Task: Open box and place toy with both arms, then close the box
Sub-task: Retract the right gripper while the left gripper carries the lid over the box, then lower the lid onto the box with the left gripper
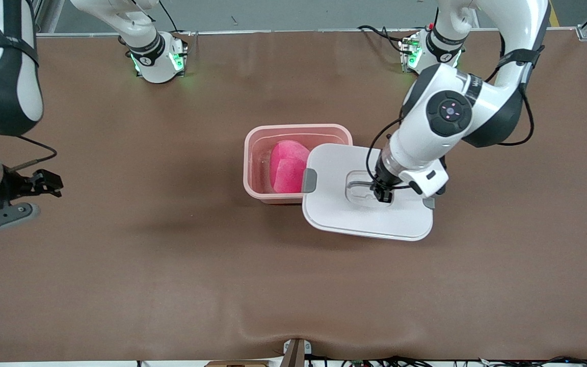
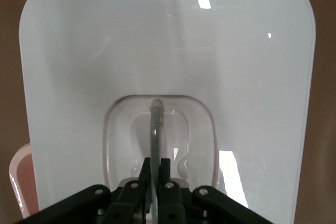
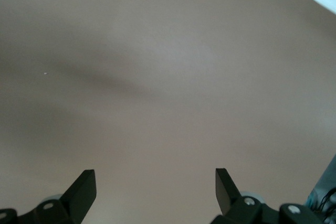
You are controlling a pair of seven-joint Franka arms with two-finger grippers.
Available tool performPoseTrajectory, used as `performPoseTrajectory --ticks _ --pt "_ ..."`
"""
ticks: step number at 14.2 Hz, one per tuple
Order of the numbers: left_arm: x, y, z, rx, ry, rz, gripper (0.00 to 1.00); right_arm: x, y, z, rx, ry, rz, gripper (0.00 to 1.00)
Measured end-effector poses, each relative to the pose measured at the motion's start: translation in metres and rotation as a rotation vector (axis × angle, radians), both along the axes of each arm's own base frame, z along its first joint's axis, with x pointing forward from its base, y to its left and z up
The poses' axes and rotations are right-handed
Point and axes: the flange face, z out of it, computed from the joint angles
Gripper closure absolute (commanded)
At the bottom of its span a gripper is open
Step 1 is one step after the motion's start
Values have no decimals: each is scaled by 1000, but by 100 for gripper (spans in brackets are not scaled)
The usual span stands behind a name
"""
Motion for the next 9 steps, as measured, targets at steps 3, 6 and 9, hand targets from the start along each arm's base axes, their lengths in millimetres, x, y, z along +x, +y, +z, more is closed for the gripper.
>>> performPoseTrajectory --ticks 3,6,9 --pt "-17 -29 0 10 3 29 100 -34 -26 4 72 -8 -80 0" --pt "-34 -55 -2 13 12 55 100 -71 -53 9 119 4 -176 0" --pt "-50 -80 -10 19 28 86 100 -87 -36 15 120 36 -286 0"
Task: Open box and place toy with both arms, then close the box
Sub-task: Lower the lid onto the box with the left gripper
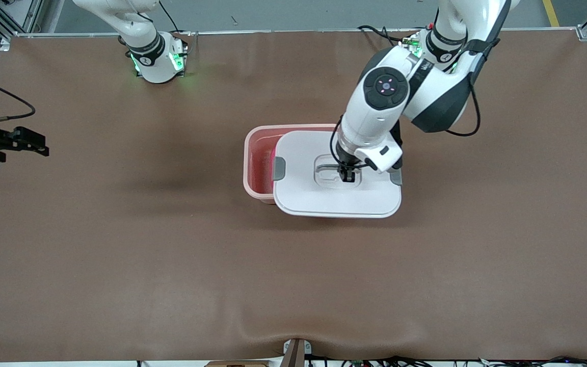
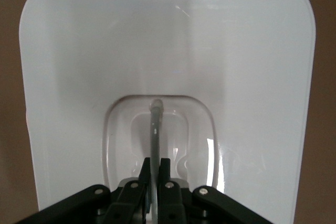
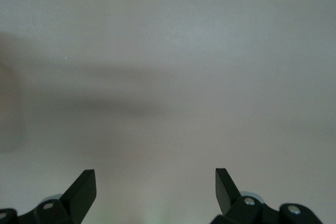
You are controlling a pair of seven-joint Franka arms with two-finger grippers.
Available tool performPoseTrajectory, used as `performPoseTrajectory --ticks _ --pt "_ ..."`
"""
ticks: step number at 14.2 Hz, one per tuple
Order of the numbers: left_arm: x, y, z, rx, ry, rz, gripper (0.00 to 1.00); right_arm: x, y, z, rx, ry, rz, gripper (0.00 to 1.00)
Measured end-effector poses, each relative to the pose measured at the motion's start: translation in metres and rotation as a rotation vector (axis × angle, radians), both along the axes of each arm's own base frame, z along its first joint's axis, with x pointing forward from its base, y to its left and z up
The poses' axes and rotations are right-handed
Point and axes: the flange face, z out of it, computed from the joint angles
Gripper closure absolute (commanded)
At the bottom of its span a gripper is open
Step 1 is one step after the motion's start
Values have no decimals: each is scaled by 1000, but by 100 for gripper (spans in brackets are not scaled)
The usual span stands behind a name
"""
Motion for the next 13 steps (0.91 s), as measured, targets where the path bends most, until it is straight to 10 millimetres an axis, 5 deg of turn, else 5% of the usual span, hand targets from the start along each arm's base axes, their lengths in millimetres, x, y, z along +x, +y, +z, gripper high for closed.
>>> performPoseTrajectory --ticks 5,8,13 --pt "-30 -51 -21 36 8 45 100 -5 54 40 -6 -42 31 0" --pt "-43 -69 -33 47 23 68 100 -6 57 70 -6 -88 35 0" --pt "-58 -92 -45 32 16 59 100 -16 53 85 -6 -43 26 0"
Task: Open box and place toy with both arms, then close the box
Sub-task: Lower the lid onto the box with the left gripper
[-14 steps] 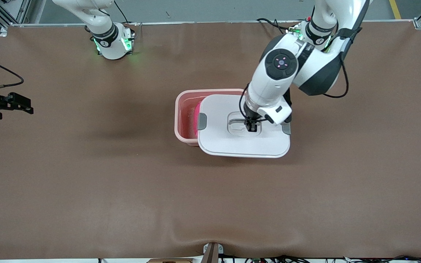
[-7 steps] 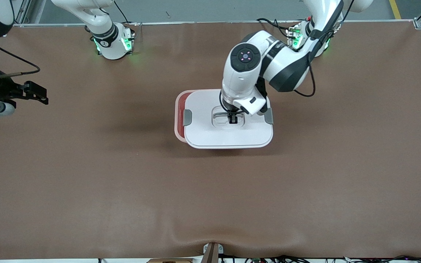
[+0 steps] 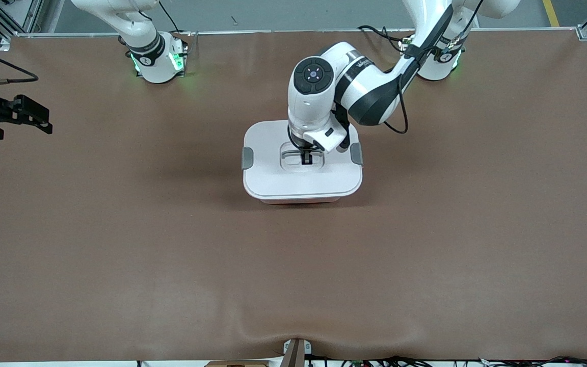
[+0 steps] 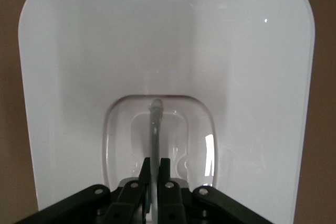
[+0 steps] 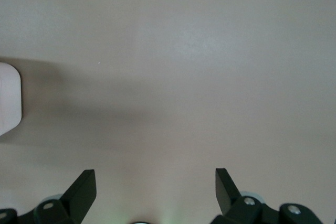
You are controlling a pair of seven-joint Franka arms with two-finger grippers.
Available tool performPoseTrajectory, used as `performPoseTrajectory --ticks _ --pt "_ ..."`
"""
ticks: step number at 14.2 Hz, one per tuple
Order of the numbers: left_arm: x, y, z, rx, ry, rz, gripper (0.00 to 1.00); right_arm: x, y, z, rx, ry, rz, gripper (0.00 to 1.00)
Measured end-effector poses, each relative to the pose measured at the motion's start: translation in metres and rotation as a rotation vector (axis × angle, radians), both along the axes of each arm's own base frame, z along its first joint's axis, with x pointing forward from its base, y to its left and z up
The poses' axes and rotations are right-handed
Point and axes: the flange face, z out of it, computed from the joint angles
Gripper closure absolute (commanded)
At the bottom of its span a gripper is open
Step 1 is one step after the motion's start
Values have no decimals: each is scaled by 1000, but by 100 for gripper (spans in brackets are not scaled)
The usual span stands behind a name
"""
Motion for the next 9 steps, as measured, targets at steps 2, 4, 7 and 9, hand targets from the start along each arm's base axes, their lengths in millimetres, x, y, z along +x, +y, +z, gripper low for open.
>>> performPoseTrajectory --ticks 2,4,7,9 --pt "1 -2 -6 -5 -1 0 100 -3 0 4 0 11 -6 0" --pt "0 -5 -18 1 9 -4 100 -3 0 6 7 8 -13 0" --pt "-8 -13 -30 11 22 -20 100 3 -5 5 35 -35 -26 0" --pt "-10 -15 -31 13 24 -24 100 9 -12 -4 37 -54 -40 0"
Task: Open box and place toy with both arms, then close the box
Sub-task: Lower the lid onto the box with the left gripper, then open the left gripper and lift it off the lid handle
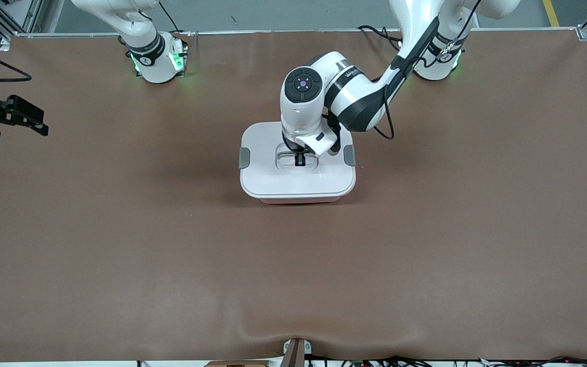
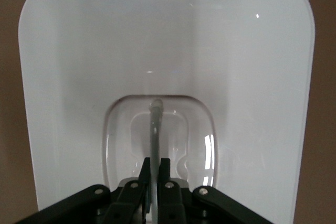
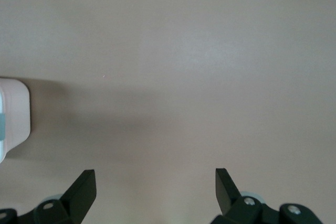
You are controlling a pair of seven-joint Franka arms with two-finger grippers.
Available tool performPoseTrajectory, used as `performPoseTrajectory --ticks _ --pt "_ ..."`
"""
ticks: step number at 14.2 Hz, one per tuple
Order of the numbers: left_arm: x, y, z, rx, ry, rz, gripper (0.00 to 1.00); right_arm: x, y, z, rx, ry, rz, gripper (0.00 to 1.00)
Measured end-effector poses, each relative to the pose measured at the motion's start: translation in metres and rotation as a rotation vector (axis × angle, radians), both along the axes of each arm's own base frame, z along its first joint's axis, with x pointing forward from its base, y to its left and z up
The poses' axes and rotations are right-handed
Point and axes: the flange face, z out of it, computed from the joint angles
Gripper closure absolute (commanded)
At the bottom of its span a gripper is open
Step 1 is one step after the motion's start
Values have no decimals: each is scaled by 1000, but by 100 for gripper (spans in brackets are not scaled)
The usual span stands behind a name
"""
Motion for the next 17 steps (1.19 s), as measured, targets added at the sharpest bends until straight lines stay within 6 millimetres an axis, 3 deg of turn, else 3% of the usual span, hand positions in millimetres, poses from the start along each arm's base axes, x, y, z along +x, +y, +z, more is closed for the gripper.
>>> performPoseTrajectory --ticks 6,10,17 --pt "-2 4 -9 16 13 1 100 1 -15 -25 62 42 -55 0" --pt "-1 4 -10 16 13 3 100 1 -20 -26 65 39 -65 0" --pt "3 6 -11 12 7 10 100 2 8 -27 28 41 -10 0"
